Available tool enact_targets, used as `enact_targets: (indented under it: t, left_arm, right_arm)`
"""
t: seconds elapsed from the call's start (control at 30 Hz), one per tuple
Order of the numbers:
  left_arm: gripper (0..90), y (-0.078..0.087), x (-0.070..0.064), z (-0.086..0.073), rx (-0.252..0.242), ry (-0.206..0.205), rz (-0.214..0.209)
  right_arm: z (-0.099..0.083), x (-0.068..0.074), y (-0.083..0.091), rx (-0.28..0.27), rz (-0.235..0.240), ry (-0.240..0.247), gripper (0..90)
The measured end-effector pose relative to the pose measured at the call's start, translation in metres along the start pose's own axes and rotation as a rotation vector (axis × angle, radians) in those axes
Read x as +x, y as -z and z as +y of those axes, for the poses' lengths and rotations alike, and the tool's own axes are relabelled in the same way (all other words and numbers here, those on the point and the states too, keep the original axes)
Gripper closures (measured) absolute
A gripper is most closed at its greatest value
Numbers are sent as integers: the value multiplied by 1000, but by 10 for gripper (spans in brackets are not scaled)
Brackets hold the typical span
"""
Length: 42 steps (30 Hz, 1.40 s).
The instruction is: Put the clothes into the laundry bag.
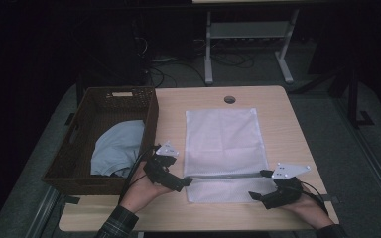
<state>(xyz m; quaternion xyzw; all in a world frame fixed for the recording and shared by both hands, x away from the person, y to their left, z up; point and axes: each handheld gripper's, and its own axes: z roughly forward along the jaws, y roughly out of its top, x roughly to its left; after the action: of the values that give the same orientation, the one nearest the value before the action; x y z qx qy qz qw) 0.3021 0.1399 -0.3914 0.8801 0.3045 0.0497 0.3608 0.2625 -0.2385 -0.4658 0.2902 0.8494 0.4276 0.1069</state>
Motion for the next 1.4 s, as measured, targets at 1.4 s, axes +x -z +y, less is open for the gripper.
enact_targets:
  t: [1.4]
  left_arm:
    - [54, 87, 87, 35, 61, 3, 169]
  right_arm:
    - [-3, -2, 2, -5, -4, -7, 128]
